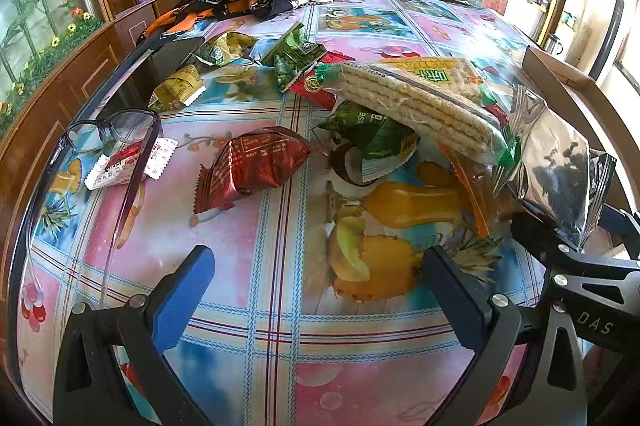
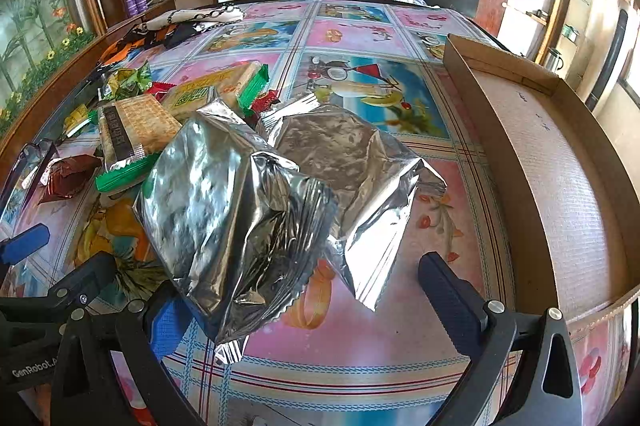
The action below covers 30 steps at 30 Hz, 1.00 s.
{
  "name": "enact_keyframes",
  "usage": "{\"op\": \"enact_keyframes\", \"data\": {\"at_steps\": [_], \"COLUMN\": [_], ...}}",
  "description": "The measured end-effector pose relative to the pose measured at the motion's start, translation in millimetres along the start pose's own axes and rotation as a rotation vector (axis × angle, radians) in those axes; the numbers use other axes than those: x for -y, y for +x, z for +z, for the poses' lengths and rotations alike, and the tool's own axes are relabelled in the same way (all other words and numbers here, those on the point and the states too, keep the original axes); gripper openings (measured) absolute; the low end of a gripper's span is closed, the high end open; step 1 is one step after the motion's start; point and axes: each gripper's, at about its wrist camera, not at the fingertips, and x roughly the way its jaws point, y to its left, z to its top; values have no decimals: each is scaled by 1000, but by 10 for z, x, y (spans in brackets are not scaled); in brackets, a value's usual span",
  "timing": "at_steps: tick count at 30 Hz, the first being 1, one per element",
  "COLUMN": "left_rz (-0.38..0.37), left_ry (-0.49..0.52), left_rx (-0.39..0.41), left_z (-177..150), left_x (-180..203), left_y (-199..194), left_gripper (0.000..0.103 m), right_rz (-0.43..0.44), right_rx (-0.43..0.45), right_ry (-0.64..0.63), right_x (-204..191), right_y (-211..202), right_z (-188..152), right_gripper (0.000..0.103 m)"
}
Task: Organize snacks
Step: 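Hold the silver foil bag in the right tool while the left tool approaches the snacks, then grasp the long cracker roll with the left tool while the right tool holds the foil bag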
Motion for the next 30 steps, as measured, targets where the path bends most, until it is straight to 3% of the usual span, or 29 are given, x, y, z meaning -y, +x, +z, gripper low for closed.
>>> {"op": "enact_keyframes", "data": {"at_steps": [4,9,11,15,18,23,27,30], "left_rz": [-55,-118,-125,-138,-131,-106,-95,-103], "left_ry": [19,-45,-53,-41,-27,-19,-21,-29], "left_rx": [-24,-26,-5,33,62,84,81,74], "left_z": [-56,-40,-34,-12,-7,-6,16,25], "left_x": [-1,-126,-148,-136,-118,-153,-215,-247], "left_y": [-55,-133,-200,-347,-457,-566,-594,-595], "left_gripper": [103,103,103,103,103,103,103,103], "right_rz": [104,275,339,388,469,481,486,512], "right_rx": [-108,-191,-164,-70,-59,-79,-62,-76], "right_ry": [-135,-257,-292,-397,-492,-548,-606,-614], "right_x": [33,141,218,309,225,-66,-217,-286], "right_y": [-36,-275,-486,-802,-887,-734,-629,-478], "right_z": [4,-194,-263,-303,-324,-324,-292,-161], "right_gripper": [103,102,100,100,100,99,90,89]}}
